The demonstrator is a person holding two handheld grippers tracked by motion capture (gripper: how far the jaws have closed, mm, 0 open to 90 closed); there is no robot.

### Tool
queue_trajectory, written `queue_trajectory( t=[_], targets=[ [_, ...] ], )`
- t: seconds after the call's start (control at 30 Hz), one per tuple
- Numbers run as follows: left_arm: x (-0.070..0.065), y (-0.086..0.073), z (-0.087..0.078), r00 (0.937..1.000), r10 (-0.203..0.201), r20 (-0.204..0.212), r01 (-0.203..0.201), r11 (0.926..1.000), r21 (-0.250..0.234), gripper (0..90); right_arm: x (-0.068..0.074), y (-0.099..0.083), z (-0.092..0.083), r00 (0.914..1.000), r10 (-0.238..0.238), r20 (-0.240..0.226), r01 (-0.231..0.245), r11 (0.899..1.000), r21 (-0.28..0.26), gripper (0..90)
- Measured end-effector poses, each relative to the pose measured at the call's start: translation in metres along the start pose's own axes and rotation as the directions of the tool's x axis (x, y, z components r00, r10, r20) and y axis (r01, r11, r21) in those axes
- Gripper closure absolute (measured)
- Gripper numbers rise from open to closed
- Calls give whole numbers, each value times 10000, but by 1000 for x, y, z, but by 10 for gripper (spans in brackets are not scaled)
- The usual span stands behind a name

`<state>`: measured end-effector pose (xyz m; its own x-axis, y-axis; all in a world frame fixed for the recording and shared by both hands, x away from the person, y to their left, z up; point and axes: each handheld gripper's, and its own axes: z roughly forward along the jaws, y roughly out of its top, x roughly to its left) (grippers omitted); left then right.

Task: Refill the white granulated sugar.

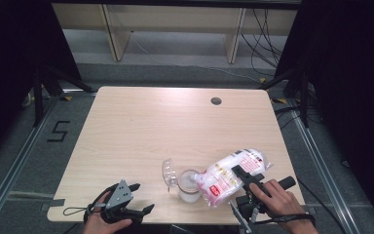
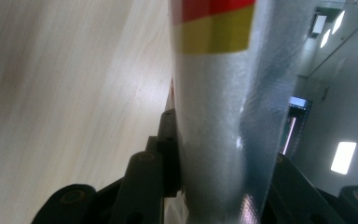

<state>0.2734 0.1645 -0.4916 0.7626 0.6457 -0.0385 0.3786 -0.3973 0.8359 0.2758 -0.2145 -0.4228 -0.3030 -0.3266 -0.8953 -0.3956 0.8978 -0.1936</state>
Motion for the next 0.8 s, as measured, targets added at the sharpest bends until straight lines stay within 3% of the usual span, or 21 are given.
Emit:
queue_trajectory(
  t=[0.13, 0.2, 0.27, 0.3, 0.37, 0.4, 0.43, 0.47, 0.63, 0.73, 0.77, 0.8],
  targets=[
    [0, 0, 0, 10000, 37, 9, -37, 10000, 27, 185, 2, -1, 1, 9993, 372, -69, -373, 9993, -69, 731],
    [-1, 0, 0, 10000, -45, -7, 45, 10000, -35, 185, 0, -2, 2, 9999, 147, 79, -146, 9997, -180, 731],
    [-1, 0, 0, 10000, -48, -9, 48, 10000, -36, 185, 1, -3, 1, 9993, 386, -11, -386, 9992, -113, 731],
    [-1, 0, 1, 10000, -46, -4, 46, 10000, -31, 185, 0, -3, 1, 9996, 268, 0, -268, 9996, -110, 732],
    [-1, 0, 1, 10000, -36, 4, 36, 10000, -10, 185, 0, -4, 0, 9990, 451, -7, -451, 9988, -162, 732],
    [-1, 0, 0, 10000, -40, -2, 40, 10000, -10, 185, 2, -5, 0, 9970, 767, -41, -767, 9970, -79, 732],
    [-1, 0, 0, 10000, -32, 2, 32, 10000, -17, 185, -2, -5, 1, 9992, 399, 88, -397, 9989, -259, 732],
    [0, 0, 0, 10000, 45, -5, -45, 10000, 54, 184, -2, -5, 1, 9989, 473, 23, -472, 9985, -292, 733],
    [0, 0, 0, 10000, 37, -6, -37, 10000, 48, 185, -1, -12, 2, 9905, 1368, -117, -1373, 9871, -820, 735],
    [0, 0, 1, 10000, -36, 9, 36, 10000, -4, 185, 2, -14, 2, 9799, 1961, -378, -1983, 9778, -675, 736],
    [-1, 0, 1, 10000, -32, 12, 32, 10000, -7, 185, 1, -15, 3, 9798, 1971, -348, -1994, 9764, -831, 736],
    [-1, 0, 1, 10000, -33, 14, 33, 10000, -12, 185, 3, -16, 4, 9744, 2210, -410, -2239, 9705, -897, 737]
  ],
)
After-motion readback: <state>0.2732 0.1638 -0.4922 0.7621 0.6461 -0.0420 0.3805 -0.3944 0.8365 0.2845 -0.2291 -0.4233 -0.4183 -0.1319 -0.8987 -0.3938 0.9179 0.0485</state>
